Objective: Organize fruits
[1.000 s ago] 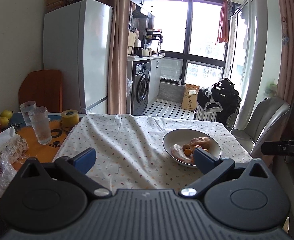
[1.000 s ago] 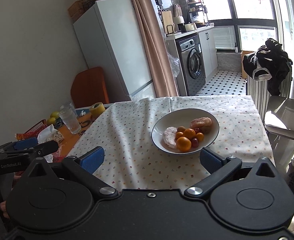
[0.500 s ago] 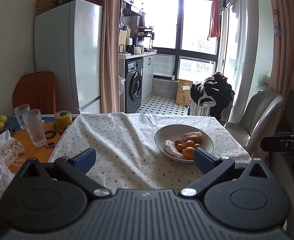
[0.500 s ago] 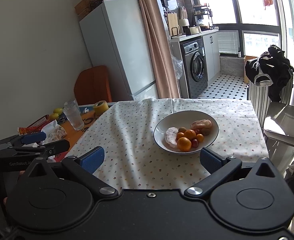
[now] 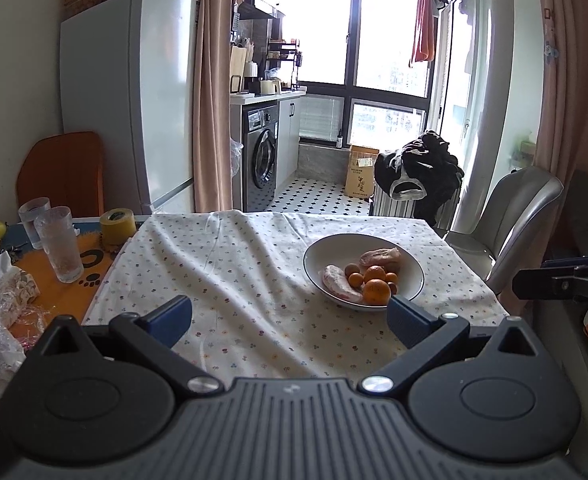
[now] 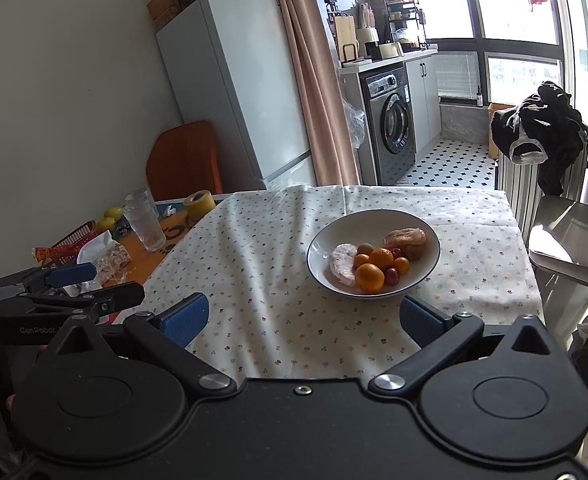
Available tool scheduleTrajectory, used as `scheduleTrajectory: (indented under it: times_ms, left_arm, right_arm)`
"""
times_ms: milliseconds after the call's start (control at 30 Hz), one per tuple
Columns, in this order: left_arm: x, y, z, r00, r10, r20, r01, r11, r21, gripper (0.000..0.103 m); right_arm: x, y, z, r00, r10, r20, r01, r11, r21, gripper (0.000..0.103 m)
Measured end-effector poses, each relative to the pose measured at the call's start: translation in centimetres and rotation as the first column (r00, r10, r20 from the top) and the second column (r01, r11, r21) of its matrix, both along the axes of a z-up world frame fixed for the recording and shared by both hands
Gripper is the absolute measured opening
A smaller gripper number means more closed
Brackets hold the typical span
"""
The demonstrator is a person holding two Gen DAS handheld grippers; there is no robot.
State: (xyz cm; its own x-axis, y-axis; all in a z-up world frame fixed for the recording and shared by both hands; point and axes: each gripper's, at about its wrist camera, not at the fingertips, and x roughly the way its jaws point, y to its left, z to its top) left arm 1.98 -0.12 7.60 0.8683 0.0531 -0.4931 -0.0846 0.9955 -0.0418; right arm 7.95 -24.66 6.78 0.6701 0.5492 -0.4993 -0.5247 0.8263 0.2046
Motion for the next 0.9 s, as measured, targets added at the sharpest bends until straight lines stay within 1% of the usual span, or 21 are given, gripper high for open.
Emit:
scheduleTrajectory:
  times_ms: [533,900]
  left_arm:
    - [0.9,-0.5,-1.2,0.998,-0.037,-0.042,0.036,0.999,-0.012,0.102]
    - [1.0,-0.8,-1.4,0.998,-0.049,-0.045,0.049,0.999,-0.017,0.102]
  right_arm:
    - [0.3,-0.1,-0.8,1.0,-0.012,-0.021,0.012,1.0,-0.01,0.103]
    - [0.5,-0.2,-0.9,1.0,-0.016,-0.025,0.015,1.0,-0.018,0.103]
